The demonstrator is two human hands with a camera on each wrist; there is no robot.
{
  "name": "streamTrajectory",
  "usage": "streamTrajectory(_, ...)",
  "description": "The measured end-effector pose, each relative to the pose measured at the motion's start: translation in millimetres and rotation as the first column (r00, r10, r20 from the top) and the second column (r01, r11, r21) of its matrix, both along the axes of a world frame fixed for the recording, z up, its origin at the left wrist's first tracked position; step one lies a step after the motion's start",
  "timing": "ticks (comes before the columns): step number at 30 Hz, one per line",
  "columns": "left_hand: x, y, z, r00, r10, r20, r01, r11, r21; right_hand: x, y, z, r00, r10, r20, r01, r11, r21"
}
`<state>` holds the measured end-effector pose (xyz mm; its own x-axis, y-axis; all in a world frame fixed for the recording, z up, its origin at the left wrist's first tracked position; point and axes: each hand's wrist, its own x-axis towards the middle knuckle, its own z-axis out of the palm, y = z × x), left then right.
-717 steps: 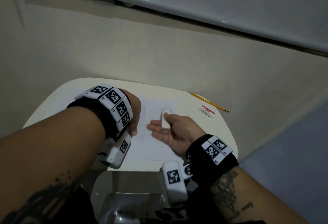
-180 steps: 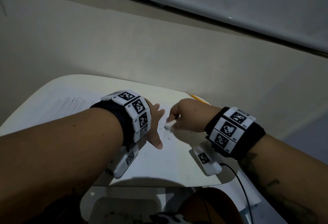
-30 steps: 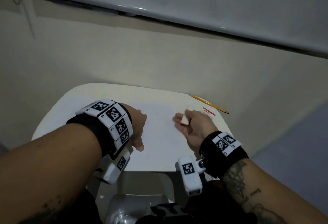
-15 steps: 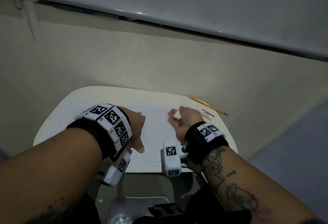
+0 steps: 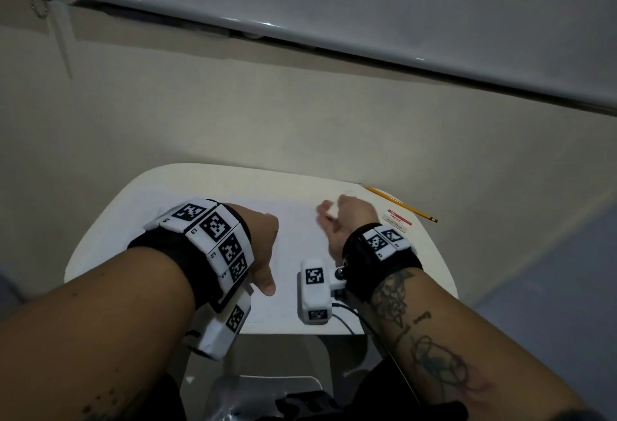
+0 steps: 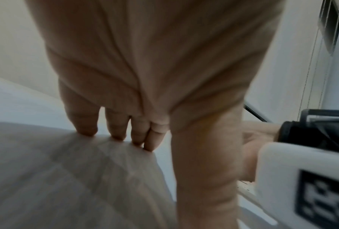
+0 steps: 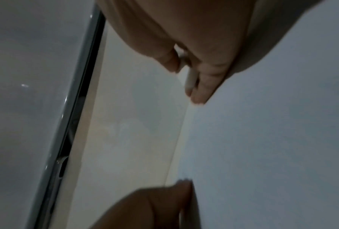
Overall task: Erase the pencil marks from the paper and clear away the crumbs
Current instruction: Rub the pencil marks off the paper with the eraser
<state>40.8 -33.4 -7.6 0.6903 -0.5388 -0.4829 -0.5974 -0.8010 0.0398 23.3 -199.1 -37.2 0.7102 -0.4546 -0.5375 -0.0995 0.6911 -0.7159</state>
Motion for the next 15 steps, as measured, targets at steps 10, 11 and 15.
streamTrajectory(10,-2,-3,2,0.991,-0.068,0.112,0.06,0.995,0.079,12,36,4,0.96,0.276,0.043,-0.275,0.961,-0.04)
streamTrajectory(11,-2,-3,3,0.992,-0.065,0.105,0.057,0.995,0.081,14,32,1,0.968,0.251,0.01,-0.248,0.962,-0.117)
streamTrajectory(15,-1,-1,0,0.994,-0.066,0.091,0.059,0.995,0.075,21,0,-3,0.998,-0.05,0.035,0.057,0.964,-0.26)
